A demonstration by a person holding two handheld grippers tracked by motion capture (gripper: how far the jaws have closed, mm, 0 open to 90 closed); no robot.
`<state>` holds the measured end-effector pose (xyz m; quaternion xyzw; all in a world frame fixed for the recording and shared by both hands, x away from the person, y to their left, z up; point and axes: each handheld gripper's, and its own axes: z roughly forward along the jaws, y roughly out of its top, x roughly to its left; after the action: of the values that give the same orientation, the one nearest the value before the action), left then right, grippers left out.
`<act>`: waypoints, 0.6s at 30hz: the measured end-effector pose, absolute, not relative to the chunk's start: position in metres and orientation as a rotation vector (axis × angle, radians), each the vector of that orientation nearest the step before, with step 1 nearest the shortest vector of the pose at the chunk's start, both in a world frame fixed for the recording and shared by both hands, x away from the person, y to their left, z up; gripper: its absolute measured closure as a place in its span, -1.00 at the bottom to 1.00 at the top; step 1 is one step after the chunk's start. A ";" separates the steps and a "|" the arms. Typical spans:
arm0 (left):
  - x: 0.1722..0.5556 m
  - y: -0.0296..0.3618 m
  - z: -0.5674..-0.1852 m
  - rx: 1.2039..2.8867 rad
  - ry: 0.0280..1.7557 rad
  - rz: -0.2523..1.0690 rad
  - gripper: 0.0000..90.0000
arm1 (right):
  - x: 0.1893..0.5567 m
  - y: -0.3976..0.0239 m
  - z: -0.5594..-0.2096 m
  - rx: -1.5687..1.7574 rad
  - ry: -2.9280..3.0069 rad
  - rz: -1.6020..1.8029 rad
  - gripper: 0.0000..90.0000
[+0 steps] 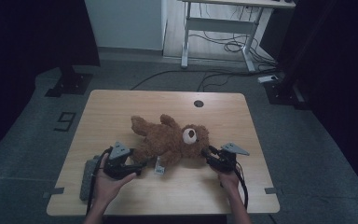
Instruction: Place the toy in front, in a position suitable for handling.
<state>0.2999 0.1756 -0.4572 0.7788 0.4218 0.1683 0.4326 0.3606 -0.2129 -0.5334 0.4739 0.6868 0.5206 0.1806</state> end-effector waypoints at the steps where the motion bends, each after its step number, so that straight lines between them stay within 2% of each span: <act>1: 0.297 0.182 -0.458 1.941 1.054 0.438 -0.40 | 0.359 -0.213 -0.535 1.346 1.934 1.469 0.14; 9: 0.284 0.210 -0.476 1.943 1.145 0.493 -0.43 | 0.355 -0.213 -0.538 1.361 1.938 1.459 0.05; 18: 0.275 0.245 -0.483 1.913 1.217 0.551 -0.45 | 0.351 -0.212 -0.541 1.361 1.931 1.456 0.05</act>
<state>0.2746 0.2446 -0.4826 0.7537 0.4796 0.2173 0.3932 0.3511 -0.2119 -0.5414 0.4824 0.6842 0.5157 0.1823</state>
